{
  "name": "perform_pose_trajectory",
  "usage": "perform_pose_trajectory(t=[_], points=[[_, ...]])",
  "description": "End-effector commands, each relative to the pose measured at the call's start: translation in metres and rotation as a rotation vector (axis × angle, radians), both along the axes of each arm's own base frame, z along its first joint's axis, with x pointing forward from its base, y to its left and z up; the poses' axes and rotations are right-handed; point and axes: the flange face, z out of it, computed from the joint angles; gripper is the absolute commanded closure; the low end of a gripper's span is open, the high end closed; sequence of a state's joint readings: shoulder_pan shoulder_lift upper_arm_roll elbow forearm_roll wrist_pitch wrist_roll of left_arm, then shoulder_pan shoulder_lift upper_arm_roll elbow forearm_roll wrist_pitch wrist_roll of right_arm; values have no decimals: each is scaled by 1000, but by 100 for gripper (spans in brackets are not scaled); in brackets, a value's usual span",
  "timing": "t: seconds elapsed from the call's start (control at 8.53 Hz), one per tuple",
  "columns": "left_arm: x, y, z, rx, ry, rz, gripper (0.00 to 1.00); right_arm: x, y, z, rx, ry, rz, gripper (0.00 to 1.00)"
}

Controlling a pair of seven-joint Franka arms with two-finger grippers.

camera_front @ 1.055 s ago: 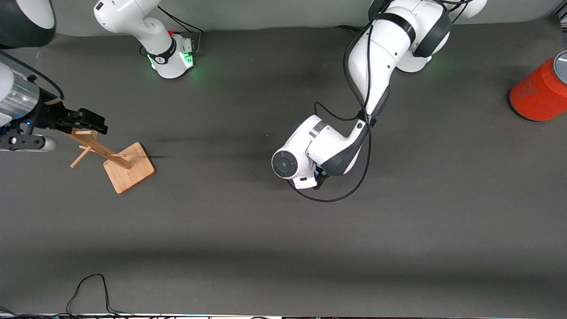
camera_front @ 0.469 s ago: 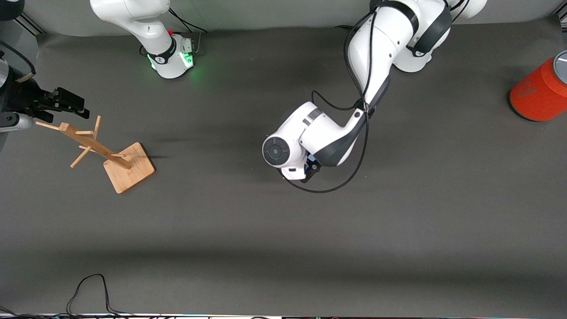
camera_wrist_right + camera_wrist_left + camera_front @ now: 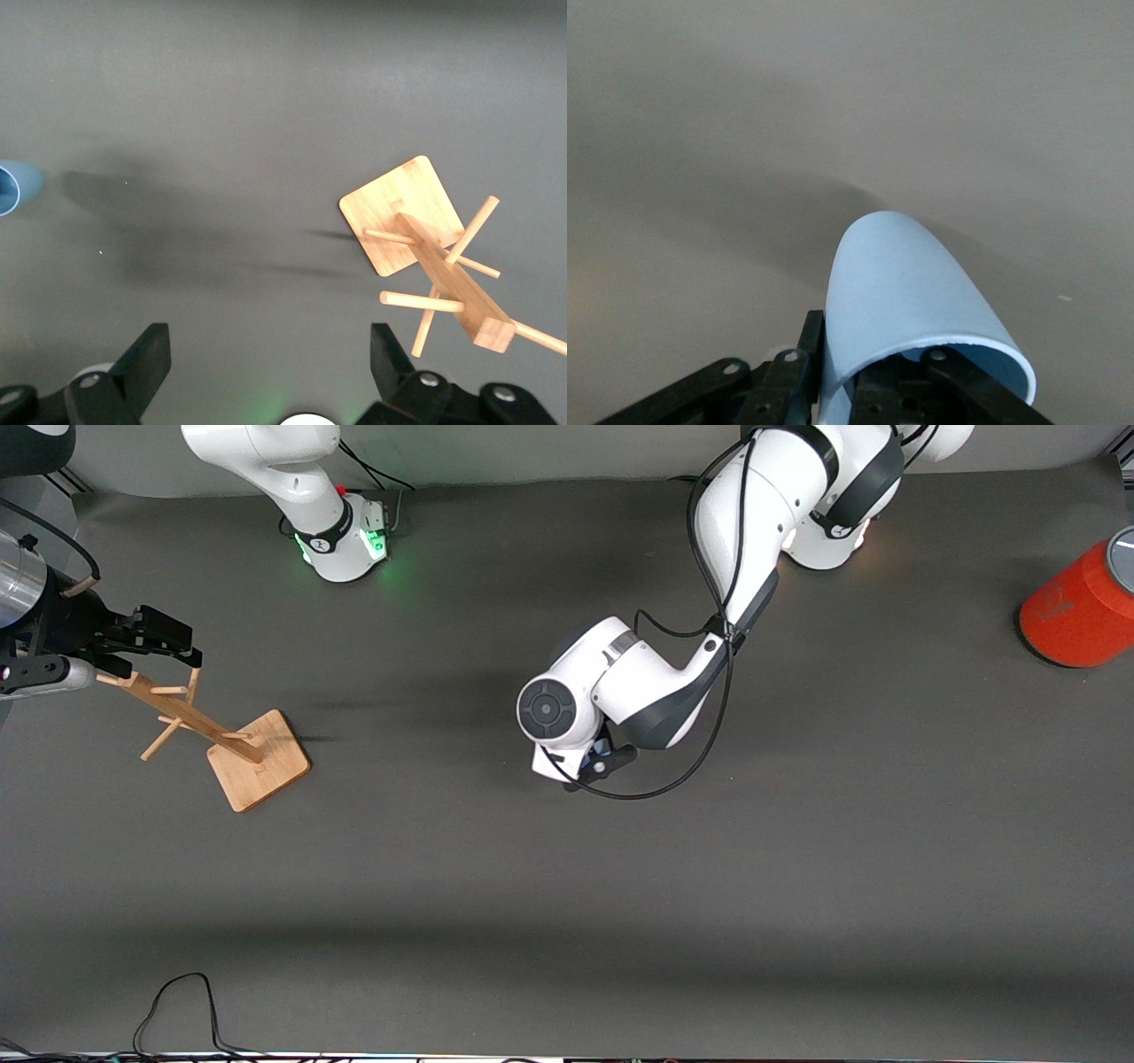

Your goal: Rotate and upright cup with both arms

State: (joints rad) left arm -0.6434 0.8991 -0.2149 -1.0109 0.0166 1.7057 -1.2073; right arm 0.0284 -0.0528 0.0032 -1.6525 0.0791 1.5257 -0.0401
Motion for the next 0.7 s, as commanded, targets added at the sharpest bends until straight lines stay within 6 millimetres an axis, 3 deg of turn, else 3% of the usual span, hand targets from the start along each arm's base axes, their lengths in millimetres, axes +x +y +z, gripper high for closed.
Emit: perform_pose_trajectory(t=[0.0, 0.12, 0.59], points=[[0, -2, 23, -108, -91, -76, 100, -5, -3, 1, 15, -9, 1, 0], [-10, -2, -4, -135, -136, -86, 100, -6, -8, 3, 12, -7, -5, 0], [-22, 22, -34, -86, -43, -171, 100, -4, -13, 1, 10, -4, -12, 0]])
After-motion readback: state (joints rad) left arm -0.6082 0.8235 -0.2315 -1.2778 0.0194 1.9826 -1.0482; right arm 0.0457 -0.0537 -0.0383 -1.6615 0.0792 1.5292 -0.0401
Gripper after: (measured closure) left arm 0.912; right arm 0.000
